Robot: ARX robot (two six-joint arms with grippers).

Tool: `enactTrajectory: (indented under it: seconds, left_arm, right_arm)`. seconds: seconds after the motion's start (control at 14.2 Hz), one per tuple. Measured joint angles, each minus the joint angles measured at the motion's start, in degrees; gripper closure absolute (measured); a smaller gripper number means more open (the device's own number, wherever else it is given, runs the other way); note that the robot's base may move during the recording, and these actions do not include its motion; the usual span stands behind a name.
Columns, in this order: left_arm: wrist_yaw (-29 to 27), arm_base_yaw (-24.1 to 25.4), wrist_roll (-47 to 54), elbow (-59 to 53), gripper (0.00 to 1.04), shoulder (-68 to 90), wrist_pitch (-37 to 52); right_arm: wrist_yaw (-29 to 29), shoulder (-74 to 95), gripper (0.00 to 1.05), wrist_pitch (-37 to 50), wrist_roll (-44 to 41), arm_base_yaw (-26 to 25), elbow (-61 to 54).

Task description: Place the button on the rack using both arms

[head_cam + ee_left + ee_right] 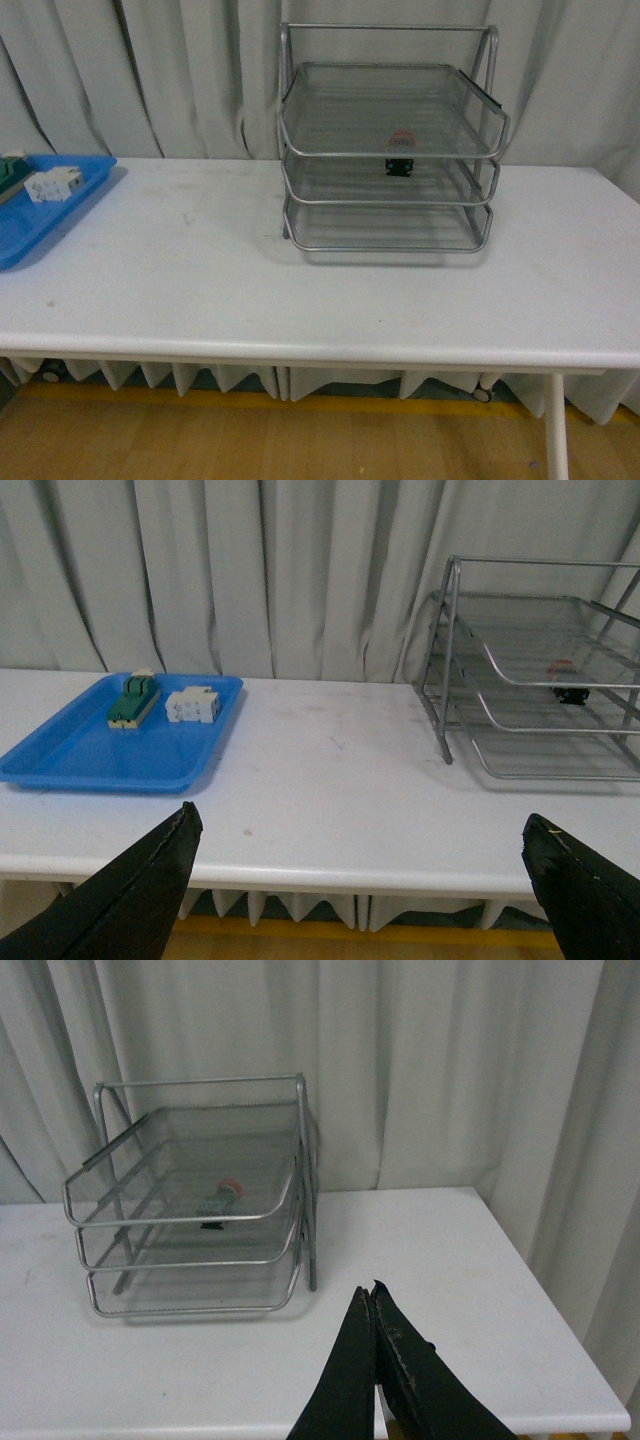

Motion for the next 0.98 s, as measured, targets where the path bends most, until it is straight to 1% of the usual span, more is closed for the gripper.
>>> enactTrajectory:
  seconds: [0.28, 0.42, 0.84, 0.98]
  left_arm:
    - [0.0, 0.0, 0.0, 0.0, 0.07, 0.0, 0.0]
    - [0.0, 0.0, 0.0, 0.0, 0.07, 0.0, 0.0]
    - [0.0, 0.0, 0.0, 0.0, 0.07, 0.0, 0.0]
    - [0.0, 0.0, 0.0, 0.0, 0.07, 0.0, 0.0]
  right_arm:
    - [0.02, -6.99, 1.03, -0.7, -0.66, 0.0, -6.45]
    - [0.02, -10.71, 1.03, -1.49, -0.68, 0.0, -7.89]
    - [0.02, -19.8, 1.03, -7.48, -0.68, 0.0, -11.67]
    - [0.04, -22.18, 1.03, -7.85, -0.68, 0.0, -13.4]
